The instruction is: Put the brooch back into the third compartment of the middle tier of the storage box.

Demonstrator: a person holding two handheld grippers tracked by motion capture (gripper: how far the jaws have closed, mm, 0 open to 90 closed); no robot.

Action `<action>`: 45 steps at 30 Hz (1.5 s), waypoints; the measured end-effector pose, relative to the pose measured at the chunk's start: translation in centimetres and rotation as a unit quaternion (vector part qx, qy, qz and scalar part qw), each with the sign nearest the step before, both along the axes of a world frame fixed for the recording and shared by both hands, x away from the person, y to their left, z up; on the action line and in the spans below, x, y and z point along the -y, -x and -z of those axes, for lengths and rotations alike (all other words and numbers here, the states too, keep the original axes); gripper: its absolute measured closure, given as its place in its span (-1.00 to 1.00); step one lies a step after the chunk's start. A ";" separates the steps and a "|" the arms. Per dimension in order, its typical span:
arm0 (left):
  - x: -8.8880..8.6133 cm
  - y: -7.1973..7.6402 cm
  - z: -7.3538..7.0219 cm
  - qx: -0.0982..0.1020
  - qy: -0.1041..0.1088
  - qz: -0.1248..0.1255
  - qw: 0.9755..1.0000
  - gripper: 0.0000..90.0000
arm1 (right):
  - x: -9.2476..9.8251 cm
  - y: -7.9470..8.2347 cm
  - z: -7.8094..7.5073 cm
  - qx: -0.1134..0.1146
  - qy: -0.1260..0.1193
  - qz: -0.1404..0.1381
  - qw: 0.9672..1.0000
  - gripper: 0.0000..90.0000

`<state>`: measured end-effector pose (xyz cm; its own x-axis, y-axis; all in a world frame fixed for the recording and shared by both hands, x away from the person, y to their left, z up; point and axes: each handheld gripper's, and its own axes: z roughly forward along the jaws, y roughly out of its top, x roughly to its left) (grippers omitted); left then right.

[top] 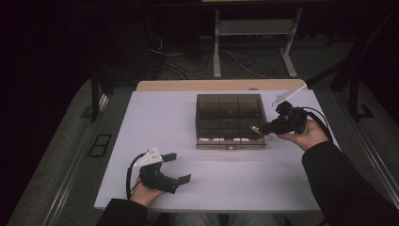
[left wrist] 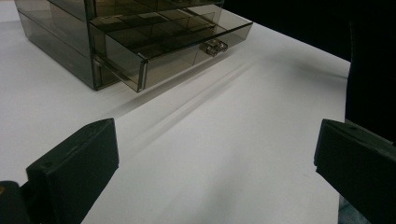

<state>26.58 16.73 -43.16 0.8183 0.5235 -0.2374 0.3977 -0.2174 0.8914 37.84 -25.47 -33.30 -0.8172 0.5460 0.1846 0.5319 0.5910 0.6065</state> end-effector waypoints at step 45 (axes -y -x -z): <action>0.0 0.0 0.0 0.000 -0.002 0.005 1.000 -1.00 | -1.8 -2.1 3.9 -0.004 0.015 -0.020 1.000 0.77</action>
